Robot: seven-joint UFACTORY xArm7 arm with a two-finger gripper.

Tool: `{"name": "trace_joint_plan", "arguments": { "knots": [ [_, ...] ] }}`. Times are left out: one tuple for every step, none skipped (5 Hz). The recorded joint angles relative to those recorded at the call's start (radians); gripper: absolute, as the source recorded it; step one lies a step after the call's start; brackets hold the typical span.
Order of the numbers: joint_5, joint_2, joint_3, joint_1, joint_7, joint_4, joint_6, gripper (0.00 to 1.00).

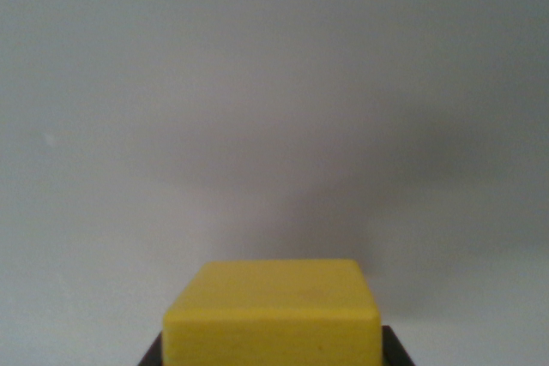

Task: Pick yellow cube

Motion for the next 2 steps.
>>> {"name": "trace_joint_plan", "arguments": {
  "knots": [
    [-0.0028, -0.010, 0.000, 0.0002, 0.003, 0.021, 0.031, 1.00],
    [-0.0028, -0.010, 0.000, 0.0002, 0.003, 0.021, 0.031, 1.00]
  ]
}}
